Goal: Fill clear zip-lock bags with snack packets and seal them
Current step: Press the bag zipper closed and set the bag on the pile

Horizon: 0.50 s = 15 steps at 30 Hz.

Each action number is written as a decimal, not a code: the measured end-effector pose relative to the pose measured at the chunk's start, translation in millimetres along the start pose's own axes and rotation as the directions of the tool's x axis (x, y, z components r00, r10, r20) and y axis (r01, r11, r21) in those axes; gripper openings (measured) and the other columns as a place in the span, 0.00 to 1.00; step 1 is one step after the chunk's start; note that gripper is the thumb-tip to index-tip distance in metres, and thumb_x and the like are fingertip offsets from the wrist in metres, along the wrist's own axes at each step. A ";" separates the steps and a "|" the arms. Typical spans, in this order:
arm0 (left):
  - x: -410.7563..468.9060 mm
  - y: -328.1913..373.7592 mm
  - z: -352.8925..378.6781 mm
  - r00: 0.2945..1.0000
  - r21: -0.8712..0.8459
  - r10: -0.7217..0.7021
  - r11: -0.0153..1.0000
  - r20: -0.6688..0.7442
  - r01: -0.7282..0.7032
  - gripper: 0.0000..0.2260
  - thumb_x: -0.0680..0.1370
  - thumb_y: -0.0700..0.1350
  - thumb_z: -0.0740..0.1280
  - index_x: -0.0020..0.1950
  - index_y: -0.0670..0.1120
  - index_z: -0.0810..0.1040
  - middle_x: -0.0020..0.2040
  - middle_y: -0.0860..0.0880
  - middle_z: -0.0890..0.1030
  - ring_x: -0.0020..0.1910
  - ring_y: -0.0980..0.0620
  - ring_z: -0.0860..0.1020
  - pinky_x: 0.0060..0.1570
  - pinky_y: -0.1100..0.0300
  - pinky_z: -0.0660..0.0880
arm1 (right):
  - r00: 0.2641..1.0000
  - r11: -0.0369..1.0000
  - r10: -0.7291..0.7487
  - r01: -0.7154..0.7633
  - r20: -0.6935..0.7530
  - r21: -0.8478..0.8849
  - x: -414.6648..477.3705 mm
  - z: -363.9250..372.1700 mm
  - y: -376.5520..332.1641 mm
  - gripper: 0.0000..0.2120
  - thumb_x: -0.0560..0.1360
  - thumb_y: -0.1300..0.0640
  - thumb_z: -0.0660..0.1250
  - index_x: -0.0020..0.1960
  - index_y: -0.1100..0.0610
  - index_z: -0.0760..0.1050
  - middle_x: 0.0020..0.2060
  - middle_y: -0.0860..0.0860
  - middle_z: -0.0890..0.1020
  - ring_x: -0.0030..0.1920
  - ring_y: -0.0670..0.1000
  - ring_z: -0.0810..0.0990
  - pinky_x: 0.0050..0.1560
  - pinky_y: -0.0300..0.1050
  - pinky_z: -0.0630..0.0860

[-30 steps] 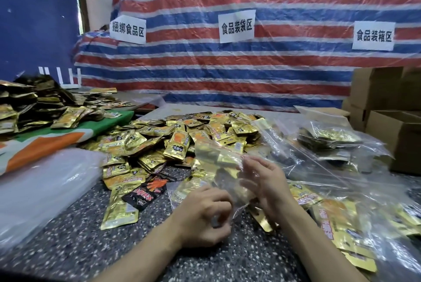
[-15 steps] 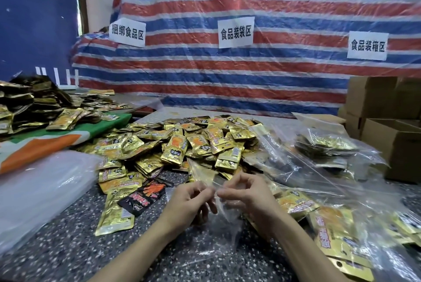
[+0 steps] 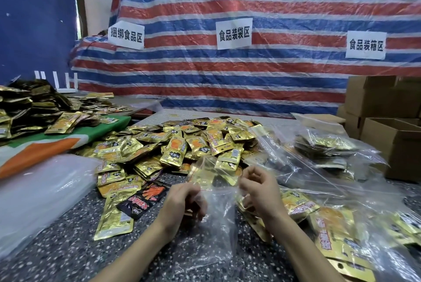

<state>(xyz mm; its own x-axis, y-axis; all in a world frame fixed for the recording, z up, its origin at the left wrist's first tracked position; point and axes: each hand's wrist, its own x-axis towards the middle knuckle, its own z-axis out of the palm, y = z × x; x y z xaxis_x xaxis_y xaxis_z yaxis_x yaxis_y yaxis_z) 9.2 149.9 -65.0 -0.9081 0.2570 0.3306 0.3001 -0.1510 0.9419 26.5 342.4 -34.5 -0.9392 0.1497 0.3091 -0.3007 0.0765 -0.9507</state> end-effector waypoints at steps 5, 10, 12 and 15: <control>3.9 -5.7 -5.4 0.999 -0.073 -0.033 0.997 -0.043 0.030 0.25 0.71 0.57 0.64 0.38 0.32 0.75 0.29 0.41 0.77 0.28 0.47 0.74 0.32 0.62 0.73 | 0.925 0.922 -0.338 0.362 0.175 -0.138 -7.0 1.4 -0.9 0.18 0.66 0.68 0.59 0.38 0.51 0.83 0.53 0.45 0.80 0.60 0.45 0.76 0.57 0.47 0.76; 7.9 -0.7 -5.6 0.980 -0.247 -0.134 0.964 -0.146 0.095 0.18 0.77 0.57 0.63 0.40 0.45 0.84 0.44 0.36 0.79 0.44 0.41 0.76 0.53 0.43 0.77 | 0.868 0.887 -0.226 0.371 0.442 -0.275 -10.8 1.9 -0.9 0.17 0.72 0.45 0.62 0.46 0.55 0.84 0.59 0.38 0.78 0.62 0.41 0.75 0.61 0.51 0.75; 8.4 3.7 -7.3 0.966 -0.335 -0.174 0.937 -0.193 0.101 0.16 0.77 0.55 0.63 0.43 0.48 0.85 0.49 0.37 0.79 0.48 0.40 0.76 0.57 0.40 0.73 | 0.850 0.842 -0.113 0.357 0.514 -0.405 -10.8 0.7 -1.4 0.27 0.70 0.31 0.59 0.50 0.50 0.82 0.60 0.37 0.74 0.60 0.38 0.74 0.61 0.48 0.75; 10.9 7.2 -11.9 0.938 -0.420 -0.197 0.906 -0.286 0.063 0.16 0.76 0.55 0.63 0.47 0.43 0.82 0.48 0.39 0.79 0.46 0.43 0.76 0.57 0.44 0.72 | 0.846 0.765 -0.064 0.382 0.529 -0.519 -11.6 0.1 -1.6 0.22 0.68 0.31 0.60 0.49 0.46 0.78 0.55 0.40 0.75 0.53 0.42 0.77 0.55 0.44 0.77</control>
<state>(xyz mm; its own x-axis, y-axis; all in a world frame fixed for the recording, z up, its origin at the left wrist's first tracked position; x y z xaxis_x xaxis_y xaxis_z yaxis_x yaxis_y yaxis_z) -2.0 140.3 -55.4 -0.9942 -0.0020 0.1072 0.0925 -0.5211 0.8484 37.8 340.5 -36.5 -0.8634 -0.3993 0.3083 -0.5025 0.6270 -0.5952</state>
